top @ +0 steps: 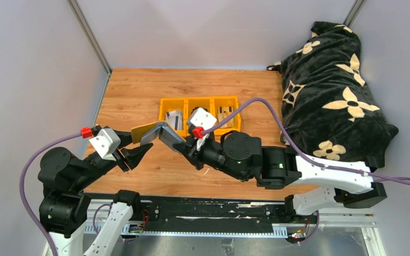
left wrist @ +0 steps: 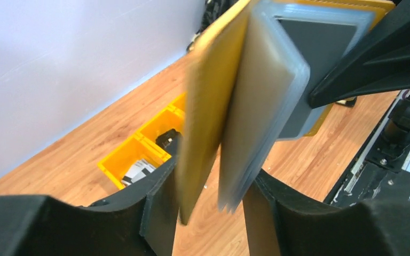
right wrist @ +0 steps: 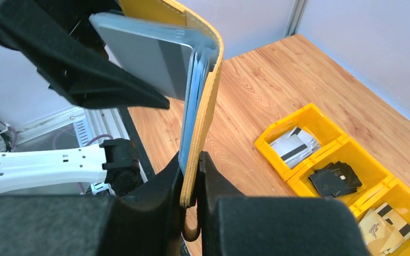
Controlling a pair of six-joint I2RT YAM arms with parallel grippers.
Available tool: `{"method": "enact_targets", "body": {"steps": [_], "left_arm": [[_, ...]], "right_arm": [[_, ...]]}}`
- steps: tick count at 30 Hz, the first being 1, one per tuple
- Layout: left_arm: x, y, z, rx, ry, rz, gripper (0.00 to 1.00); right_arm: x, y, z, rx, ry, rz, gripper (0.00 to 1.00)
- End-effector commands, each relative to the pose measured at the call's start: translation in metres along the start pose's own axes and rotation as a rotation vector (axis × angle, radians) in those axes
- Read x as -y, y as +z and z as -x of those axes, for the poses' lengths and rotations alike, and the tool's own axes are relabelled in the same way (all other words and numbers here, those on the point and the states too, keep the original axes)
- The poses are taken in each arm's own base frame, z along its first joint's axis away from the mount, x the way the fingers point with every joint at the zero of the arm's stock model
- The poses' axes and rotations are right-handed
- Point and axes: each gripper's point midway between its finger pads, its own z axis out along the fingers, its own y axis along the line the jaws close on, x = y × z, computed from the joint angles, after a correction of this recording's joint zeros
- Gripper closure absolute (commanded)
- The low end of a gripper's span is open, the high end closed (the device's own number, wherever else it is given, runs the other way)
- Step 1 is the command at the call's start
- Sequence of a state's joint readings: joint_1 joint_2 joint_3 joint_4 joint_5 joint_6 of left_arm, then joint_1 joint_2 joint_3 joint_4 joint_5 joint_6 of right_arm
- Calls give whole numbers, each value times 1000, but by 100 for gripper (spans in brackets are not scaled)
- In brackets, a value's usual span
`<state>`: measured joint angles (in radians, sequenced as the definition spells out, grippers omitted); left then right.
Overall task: Take the credit cards out of the card holder
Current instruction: Remove the credit card from the card holder.
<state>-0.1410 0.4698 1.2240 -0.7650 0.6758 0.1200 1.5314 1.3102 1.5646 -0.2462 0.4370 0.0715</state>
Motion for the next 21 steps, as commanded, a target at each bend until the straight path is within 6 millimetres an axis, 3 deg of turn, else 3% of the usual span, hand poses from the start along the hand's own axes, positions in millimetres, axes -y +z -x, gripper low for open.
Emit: {"method": "enact_targets", "body": {"steps": [1, 7, 12, 15, 17, 19, 21], "left_arm": [[-1, -3, 18, 29, -16, 15, 52], [17, -1, 32, 54, -72, -91, 64], [34, 1, 30, 34, -144, -203, 65], [44, 3, 31, 16, -209, -275, 55], [62, -1, 32, -13, -268, -399, 25], [72, 0, 33, -50, -361, -496, 25], [73, 1, 35, -58, -381, -525, 37]], "right_arm": [[-10, -18, 15, 66, -14, 92, 100], [-20, -39, 17, 95, -29, 211, 100], [-29, -48, 17, 112, -27, 290, 100], [-32, -53, 17, 120, -28, 339, 100], [-34, -56, 16, 120, -25, 374, 100], [-39, -59, 17, 118, -6, 425, 100], [-39, -62, 19, 123, 11, 450, 100]]}}
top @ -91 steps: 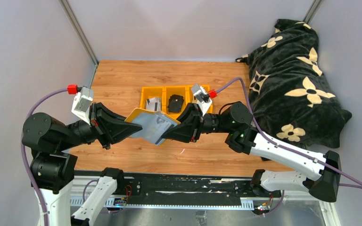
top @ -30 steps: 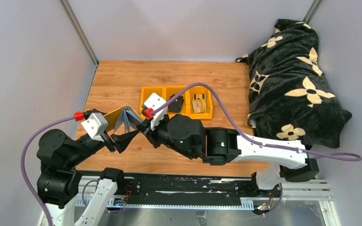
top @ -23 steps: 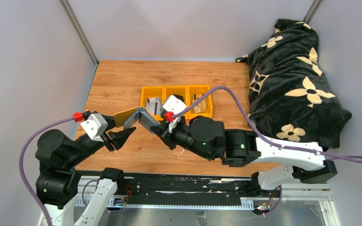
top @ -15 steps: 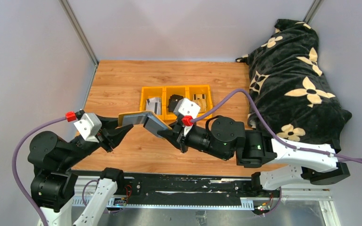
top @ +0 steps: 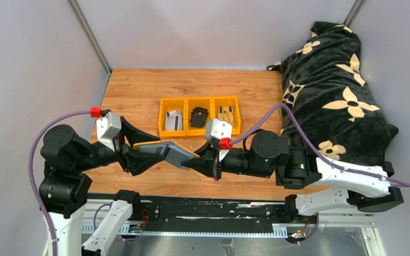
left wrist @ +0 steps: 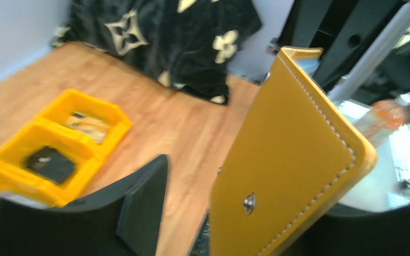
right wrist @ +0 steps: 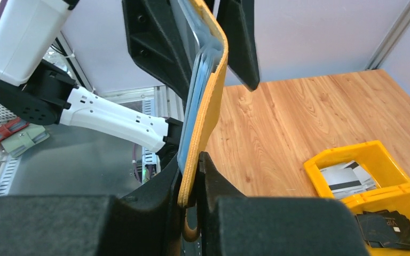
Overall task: Take the credit cards out of the card holder
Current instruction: Remove the credit card from the card holder.
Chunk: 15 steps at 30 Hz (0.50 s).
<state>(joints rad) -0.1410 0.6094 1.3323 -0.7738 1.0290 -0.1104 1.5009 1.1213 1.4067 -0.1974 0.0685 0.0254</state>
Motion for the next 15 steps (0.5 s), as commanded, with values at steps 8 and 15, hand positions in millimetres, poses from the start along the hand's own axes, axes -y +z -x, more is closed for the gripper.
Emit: {"method": "enact_targets", "body": {"steps": [8, 15], "left_arm": [[35, -5, 9, -32, -73, -167, 66], [47, -8, 19, -23, -95, -203, 35]], "right_arm": [[-2, -23, 16, 69, 105, 169, 100], [-4, -26, 13, 56, 132, 220, 100]]}}
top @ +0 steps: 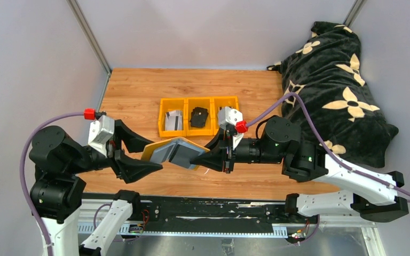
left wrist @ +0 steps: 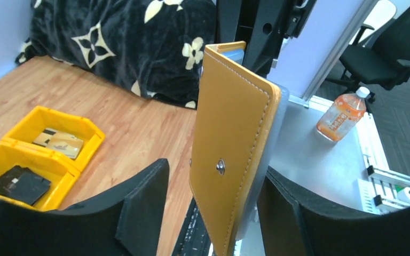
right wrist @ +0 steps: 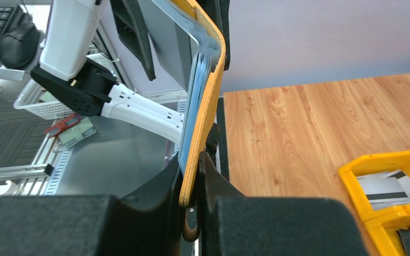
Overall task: Take the credit cards out of the card holder
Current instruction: Remove the credit card from the card holder.
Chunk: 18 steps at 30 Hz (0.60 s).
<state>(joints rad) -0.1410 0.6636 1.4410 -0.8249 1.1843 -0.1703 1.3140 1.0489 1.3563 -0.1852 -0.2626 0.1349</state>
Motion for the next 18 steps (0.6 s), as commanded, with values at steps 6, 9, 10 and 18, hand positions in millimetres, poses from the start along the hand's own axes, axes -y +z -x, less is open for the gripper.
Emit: {"method": "enact_targets", "body": {"steps": [6, 9, 10, 18], "left_arm": [[6, 2, 12, 50, -78, -15, 58], [-1, 2, 18, 73, -83, 31, 73], [-2, 2, 19, 77, -83, 40, 75], [9, 3, 29, 70, -151, -21, 84]], "right_arm": [[-16, -3, 4, 18, 40, 113, 100], [-16, -4, 5, 30, 45, 121, 100], [-17, -5, 6, 38, 48, 123, 100], [-17, -2, 3, 46, 102, 154, 100]]}}
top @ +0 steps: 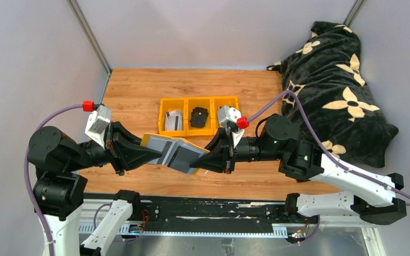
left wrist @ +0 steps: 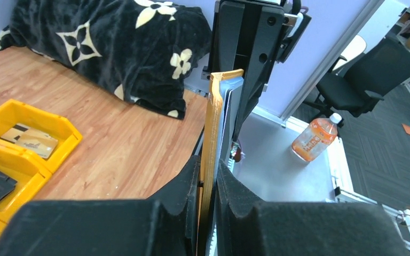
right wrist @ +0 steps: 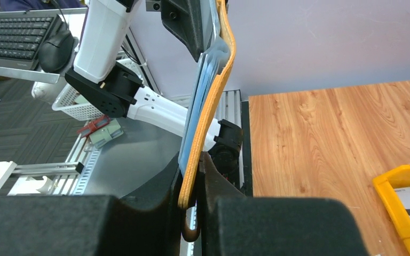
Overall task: Take the credit cards out of the card holder
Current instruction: Remove the credit card from the card holder.
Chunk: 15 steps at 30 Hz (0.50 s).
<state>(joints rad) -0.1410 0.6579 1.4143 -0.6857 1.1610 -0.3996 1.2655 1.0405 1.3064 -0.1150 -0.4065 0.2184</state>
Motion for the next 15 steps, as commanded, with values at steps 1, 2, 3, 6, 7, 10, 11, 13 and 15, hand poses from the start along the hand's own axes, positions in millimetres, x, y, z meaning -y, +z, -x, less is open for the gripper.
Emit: {"method": "enact_targets", "body": {"steps": [1, 2, 3, 6, 7, 10, 11, 13, 15], "left_arm": [[12, 1, 15, 17, -43, -44, 84], [14, 2, 16, 18, -52, -56, 84], [14, 2, 16, 17, -63, -65, 83], [17, 3, 18, 16, -76, -86, 80], [18, 3, 20, 17, -69, -94, 78], [18, 3, 27, 20, -36, -92, 79], [16, 4, 28, 19, -34, -83, 81], [10, 5, 27, 21, -20, -60, 85], [1, 5, 22, 17, -23, -21, 87]], "right_arm": [[-6, -1, 7, 35, 35, 61, 100], [-5, -1, 7, 39, 48, 67, 100], [-4, -1, 7, 42, 62, 75, 100], [-1, -3, 14, 72, 115, 98, 100], [0, -4, 15, 80, 127, 104, 100], [3, -6, 20, 99, 149, 116, 100], [3, -6, 20, 100, 156, 123, 100], [0, -6, 20, 99, 164, 147, 100], [-3, -6, 21, 106, 164, 169, 100]]}}
